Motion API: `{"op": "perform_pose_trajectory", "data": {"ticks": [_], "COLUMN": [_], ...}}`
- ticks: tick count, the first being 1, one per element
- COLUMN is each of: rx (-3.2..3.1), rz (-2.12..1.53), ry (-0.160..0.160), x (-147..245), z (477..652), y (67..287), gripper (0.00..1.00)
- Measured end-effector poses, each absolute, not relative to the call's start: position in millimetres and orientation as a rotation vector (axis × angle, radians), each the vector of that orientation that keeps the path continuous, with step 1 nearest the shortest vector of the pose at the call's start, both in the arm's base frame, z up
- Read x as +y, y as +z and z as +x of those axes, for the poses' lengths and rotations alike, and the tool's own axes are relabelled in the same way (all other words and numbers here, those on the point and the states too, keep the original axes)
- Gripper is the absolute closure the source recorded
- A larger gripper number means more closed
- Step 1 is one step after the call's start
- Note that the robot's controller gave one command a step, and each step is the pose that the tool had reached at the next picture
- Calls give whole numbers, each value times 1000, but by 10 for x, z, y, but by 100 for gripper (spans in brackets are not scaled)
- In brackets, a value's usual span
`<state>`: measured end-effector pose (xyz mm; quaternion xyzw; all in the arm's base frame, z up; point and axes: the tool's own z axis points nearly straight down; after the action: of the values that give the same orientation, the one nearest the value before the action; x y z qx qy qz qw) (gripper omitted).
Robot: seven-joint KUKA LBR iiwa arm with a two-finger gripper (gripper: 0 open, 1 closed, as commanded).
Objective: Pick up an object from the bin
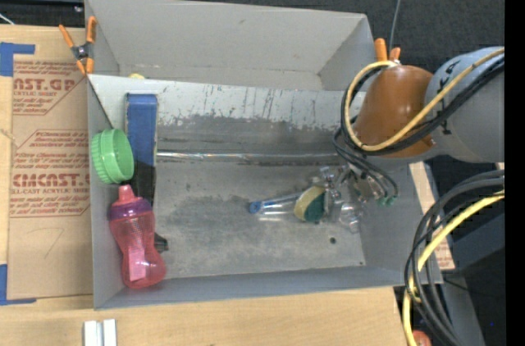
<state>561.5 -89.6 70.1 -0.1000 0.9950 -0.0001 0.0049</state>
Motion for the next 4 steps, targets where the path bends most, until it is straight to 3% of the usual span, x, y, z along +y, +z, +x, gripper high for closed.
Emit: {"op": "perform_pose_trajectory", "data": {"ticks": [3, 4], "rx": [3118, 3118], "rz": [-277, -291], "ry": [4, 3], "x": [-956, -956], "z": [5506, 5687], "y": [693, 1720], "gripper": [100, 100]}}
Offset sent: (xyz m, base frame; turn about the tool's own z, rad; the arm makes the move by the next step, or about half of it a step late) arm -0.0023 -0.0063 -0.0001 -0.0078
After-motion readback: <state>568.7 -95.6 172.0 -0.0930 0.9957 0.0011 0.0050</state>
